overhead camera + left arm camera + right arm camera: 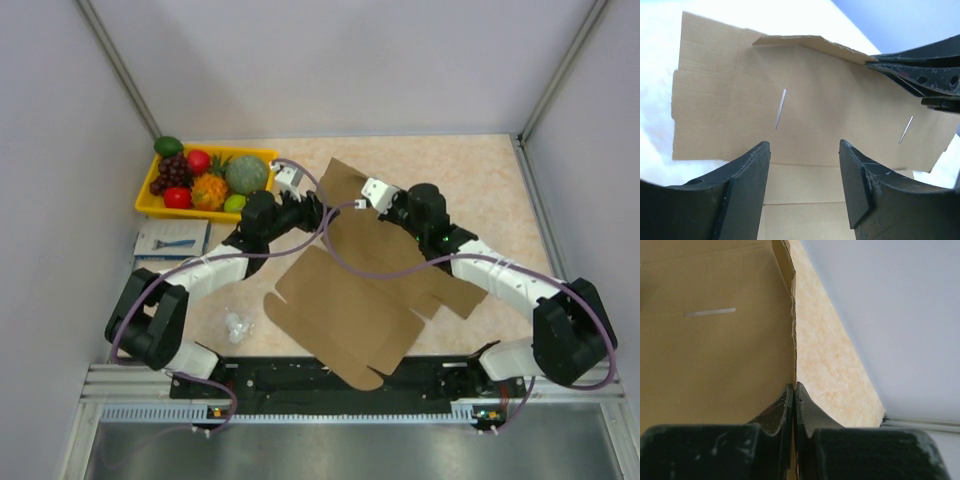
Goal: Fold the paper box
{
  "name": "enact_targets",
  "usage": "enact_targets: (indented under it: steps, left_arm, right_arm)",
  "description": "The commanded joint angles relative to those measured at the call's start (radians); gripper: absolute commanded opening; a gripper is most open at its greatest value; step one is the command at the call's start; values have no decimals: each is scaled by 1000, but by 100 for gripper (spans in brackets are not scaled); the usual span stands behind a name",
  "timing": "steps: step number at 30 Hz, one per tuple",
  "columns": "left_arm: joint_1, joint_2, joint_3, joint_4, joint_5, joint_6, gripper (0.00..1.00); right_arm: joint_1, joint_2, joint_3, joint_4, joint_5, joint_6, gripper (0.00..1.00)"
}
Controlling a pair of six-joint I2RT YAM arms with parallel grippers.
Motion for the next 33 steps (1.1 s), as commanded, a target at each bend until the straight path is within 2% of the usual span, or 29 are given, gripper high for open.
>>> enact_targets:
  steps: [1,4,5,8,13,17,23,29,30,31,33]
  left_arm:
    - [6,48,149,-21,-88,106,65]
    - [6,134,271,-74,-77,218,74]
    - [6,161,375,-129,-67,251,76]
    - [7,246,500,-215,-67,355,75]
    - [36,264,494,-73,12,476,71]
    - [41,338,590,-158,139,591,75]
    - [41,392,638,-175,231,702,74]
    - [35,419,657,-192,228,754,61]
    - [29,421,653,-185,205,759,56]
    - [23,422,644,-165,153,772,46]
    - [7,421,629,-136,106,792,38]
  right_arm:
    - [-74,54,161,-37,-159,-89,0]
    - [-100,90,224,-84,-213,-125,0]
    - [-103,100,251,-111,-222,-132,0]
    - [-120,118,275,-125,-245,-144,0]
    - [-137,127,291,-142,-285,-153,0]
    - [-140,124,290,-150,-294,-161,0]
    - [-143,126,287,-145,-312,-159,0]
    - [-142,126,291,-131,-319,-158,0]
    - [-143,123,290,-125,-320,-152,0]
    - [-142,121,285,-119,-319,-149,0]
    - [-143,115,275,-90,-317,-135,0]
